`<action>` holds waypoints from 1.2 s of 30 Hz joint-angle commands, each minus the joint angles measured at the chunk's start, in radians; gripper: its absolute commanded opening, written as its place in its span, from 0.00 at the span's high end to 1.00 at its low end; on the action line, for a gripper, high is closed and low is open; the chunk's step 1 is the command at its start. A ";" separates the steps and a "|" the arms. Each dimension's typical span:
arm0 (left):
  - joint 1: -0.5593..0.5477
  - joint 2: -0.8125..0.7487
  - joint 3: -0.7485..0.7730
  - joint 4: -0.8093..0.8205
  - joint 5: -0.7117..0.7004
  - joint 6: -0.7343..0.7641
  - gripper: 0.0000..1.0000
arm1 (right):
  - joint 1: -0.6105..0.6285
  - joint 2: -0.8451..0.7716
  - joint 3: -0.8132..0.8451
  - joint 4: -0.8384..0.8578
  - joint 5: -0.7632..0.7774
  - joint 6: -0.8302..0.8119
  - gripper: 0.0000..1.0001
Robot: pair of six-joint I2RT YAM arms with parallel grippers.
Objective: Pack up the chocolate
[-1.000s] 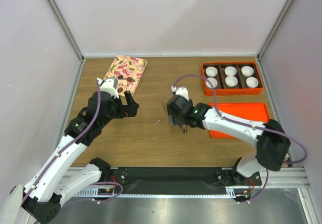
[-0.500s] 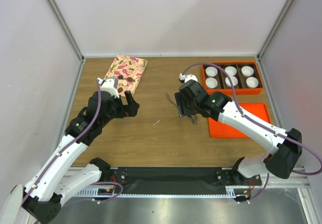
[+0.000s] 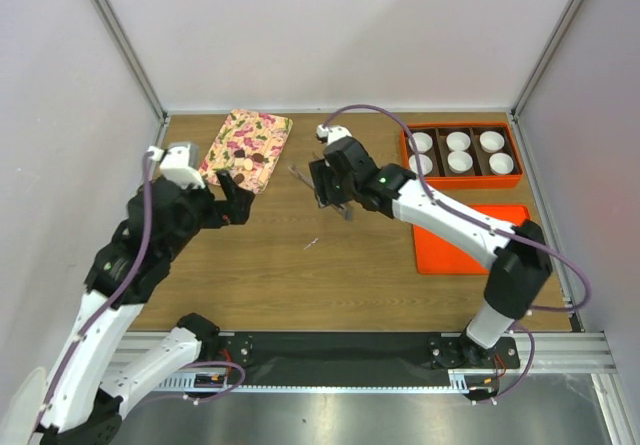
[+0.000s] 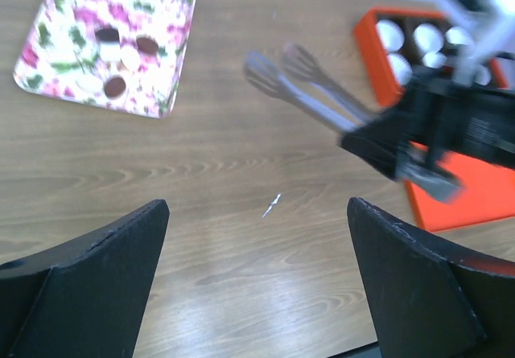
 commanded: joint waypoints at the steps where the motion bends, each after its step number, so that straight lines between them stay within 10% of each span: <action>1: 0.010 -0.040 0.072 -0.058 -0.016 0.043 0.00 | -0.006 0.086 0.124 0.133 -0.022 -0.067 0.41; 36: 0.008 -0.149 0.080 -0.132 -0.095 0.128 0.00 | -0.021 0.665 0.565 0.258 -0.077 -0.305 0.52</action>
